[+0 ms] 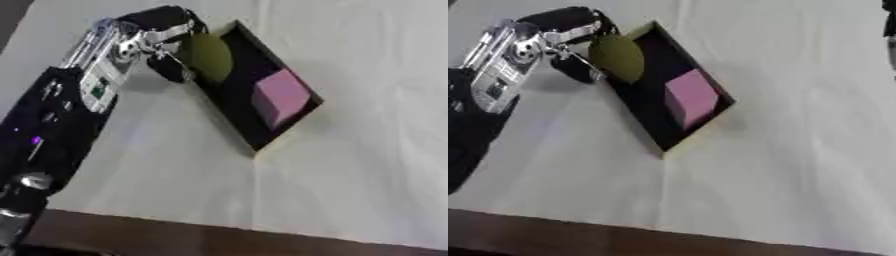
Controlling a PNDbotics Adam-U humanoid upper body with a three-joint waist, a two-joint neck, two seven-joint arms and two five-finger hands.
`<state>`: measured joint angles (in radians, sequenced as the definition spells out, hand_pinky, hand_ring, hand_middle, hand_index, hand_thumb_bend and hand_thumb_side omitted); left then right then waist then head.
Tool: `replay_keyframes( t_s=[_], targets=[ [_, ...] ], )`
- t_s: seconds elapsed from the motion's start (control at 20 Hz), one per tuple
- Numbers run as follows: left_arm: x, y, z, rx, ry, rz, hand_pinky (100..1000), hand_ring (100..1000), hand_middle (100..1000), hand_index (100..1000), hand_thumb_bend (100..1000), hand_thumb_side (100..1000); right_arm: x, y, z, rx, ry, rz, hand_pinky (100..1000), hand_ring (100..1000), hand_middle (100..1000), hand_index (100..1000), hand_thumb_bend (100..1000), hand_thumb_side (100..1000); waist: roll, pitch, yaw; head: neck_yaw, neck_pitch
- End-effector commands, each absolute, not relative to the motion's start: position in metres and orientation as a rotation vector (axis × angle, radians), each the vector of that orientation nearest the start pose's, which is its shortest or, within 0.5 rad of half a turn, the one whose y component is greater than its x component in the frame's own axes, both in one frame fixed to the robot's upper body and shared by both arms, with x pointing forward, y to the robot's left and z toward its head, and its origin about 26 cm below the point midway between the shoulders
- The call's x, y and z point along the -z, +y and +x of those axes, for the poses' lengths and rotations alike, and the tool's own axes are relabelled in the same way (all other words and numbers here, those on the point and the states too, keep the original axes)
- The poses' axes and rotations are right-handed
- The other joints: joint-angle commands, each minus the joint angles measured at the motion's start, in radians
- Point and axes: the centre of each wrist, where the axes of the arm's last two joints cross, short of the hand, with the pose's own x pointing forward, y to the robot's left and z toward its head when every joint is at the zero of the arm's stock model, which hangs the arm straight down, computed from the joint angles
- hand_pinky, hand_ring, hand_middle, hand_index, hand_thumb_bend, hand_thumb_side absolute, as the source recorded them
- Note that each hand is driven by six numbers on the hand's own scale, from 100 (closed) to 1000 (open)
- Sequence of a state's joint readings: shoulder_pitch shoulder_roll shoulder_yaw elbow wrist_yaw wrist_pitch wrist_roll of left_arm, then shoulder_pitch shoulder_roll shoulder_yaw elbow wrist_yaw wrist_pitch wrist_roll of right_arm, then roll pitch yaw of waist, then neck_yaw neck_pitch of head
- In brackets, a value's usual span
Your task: Pick up objects on the table and place them in the box.
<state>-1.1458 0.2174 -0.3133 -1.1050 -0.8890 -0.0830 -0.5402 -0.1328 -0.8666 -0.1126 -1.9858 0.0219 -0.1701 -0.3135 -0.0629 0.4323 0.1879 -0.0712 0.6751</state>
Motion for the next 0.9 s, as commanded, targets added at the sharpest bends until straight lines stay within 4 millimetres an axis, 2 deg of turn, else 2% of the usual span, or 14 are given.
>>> replay_keyframes(
  t_s=[0.05, 0.2, 0.3, 0.45, 0.65, 0.7, 0.9],
  targets=[
    [-0.283, 0.101, 0.458, 1.756, -1.684, 0.784, 796, 754, 714, 820, 225, 246, -0.25, -0.363, 0.272, -0.57, -2.354, -0.815, 823, 727, 663, 767, 100, 684, 0.002, -0.023, -0.003, 0.002, -0.008],
    [-0.286, 0.102, 0.457, 1.759, -1.718, 0.801, 871, 854, 840, 923, 365, 501, -0.249, -0.362, 0.272, -0.565, -2.352, -0.812, 822, 727, 662, 766, 100, 685, 0.003, -0.023, 0.0, -0.005, -0.007],
    [-0.29, 0.104, 0.455, 1.758, -1.738, 0.823, 897, 886, 870, 945, 425, 540, -0.248, -0.363, 0.271, -0.561, -2.35, -0.81, 822, 727, 662, 765, 100, 686, 0.003, -0.023, 0.002, -0.01, -0.006],
    [-0.297, 0.108, 0.45, 1.752, -1.768, 0.868, 906, 895, 876, 947, 438, 534, -0.247, -0.363, 0.271, -0.556, -2.349, -0.808, 822, 727, 662, 765, 100, 685, 0.002, -0.025, 0.004, -0.018, -0.005],
    [-0.323, 0.118, 0.431, 1.671, -1.897, 0.882, 906, 892, 871, 942, 343, 513, -0.247, -0.364, 0.271, -0.544, -2.354, -0.811, 822, 727, 662, 765, 100, 682, 0.001, -0.024, 0.01, -0.032, -0.01],
    [-0.332, 0.122, 0.424, 1.638, -1.944, 0.884, 901, 882, 859, 933, 278, 509, -0.246, -0.364, 0.27, -0.541, -2.356, -0.813, 822, 727, 662, 765, 100, 680, 0.0, -0.023, 0.012, -0.036, -0.011],
    [-0.367, 0.144, 0.379, 1.493, -2.152, 0.874, 889, 860, 833, 912, 124, 540, -0.246, -0.366, 0.27, -0.535, -2.372, -0.823, 822, 729, 661, 766, 100, 672, -0.002, -0.022, 0.021, -0.048, -0.014]
  ],
)
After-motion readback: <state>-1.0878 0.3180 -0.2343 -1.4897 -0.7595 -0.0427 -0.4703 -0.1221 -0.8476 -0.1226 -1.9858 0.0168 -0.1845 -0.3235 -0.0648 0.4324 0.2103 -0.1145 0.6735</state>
